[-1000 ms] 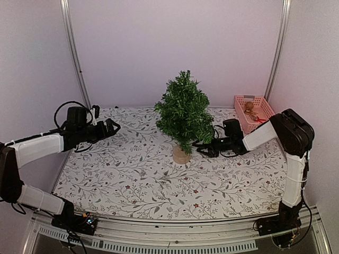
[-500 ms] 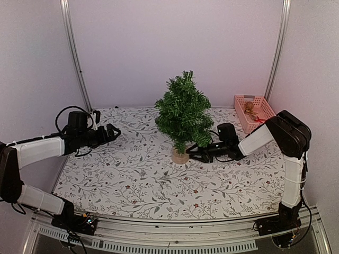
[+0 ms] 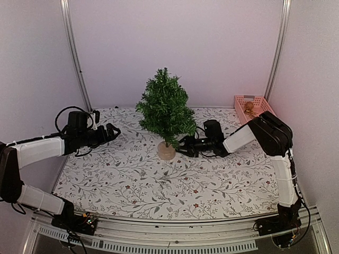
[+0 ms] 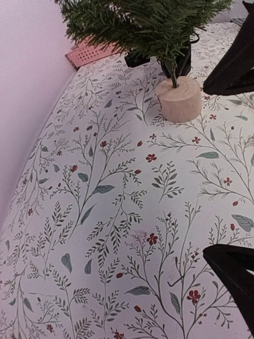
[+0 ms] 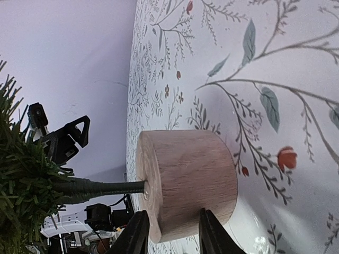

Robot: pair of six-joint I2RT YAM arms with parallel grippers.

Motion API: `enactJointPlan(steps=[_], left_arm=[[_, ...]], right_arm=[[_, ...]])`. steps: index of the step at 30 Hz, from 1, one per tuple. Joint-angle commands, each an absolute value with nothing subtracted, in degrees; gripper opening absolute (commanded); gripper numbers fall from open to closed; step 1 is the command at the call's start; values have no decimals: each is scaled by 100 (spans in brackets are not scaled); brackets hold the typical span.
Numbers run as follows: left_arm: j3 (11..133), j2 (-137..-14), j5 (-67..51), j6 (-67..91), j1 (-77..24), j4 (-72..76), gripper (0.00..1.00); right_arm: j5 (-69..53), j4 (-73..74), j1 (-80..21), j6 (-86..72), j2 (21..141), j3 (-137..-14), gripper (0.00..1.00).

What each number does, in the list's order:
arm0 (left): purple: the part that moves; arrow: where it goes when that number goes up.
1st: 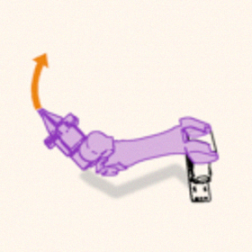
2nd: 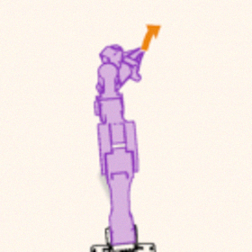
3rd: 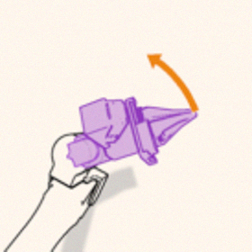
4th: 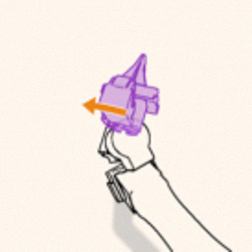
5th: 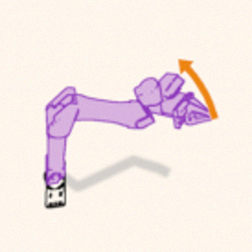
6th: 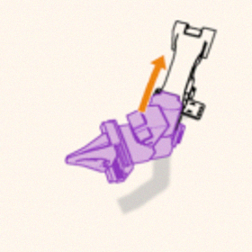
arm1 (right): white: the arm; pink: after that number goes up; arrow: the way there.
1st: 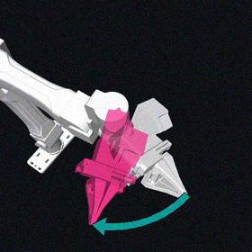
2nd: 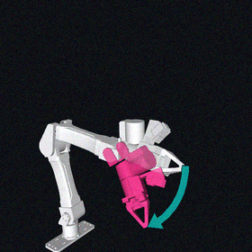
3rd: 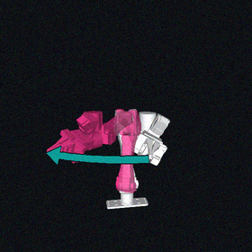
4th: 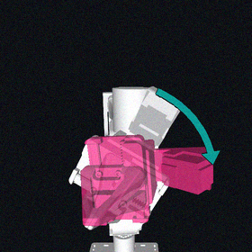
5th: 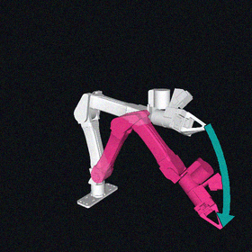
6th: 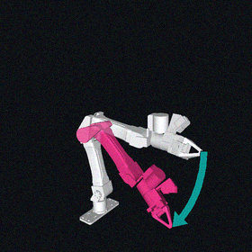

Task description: Decorate the small christmas tree

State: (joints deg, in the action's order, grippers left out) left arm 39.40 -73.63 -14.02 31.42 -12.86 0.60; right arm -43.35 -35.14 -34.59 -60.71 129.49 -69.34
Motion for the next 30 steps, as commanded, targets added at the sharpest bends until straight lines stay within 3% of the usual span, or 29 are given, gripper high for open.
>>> enactJointPlan(steps=[1,5,14,21,30], left_arm=[[3975,-7367,-1347,3192,-1308,207,99],[4025,-7365,-1304,3173,-1305,181,99],[3981,-7463,-1337,3171,-1305,370,99],[4046,-7609,-1319,3132,-1301,439,99],[4324,-7815,-1174,2934,-1298,259,99]], right_arm=[[-4261,-3645,-3544,-6207,13272,-7467,36],[-4204,-3332,-3289,-5968,13065,-7354,39],[-4072,-1564,-1818,-4452,11287,-6917,43],[-3472,382,-335,-3036,10799,-8037,45],[-2060,2227,576,-2129,11667,-9645,45]])
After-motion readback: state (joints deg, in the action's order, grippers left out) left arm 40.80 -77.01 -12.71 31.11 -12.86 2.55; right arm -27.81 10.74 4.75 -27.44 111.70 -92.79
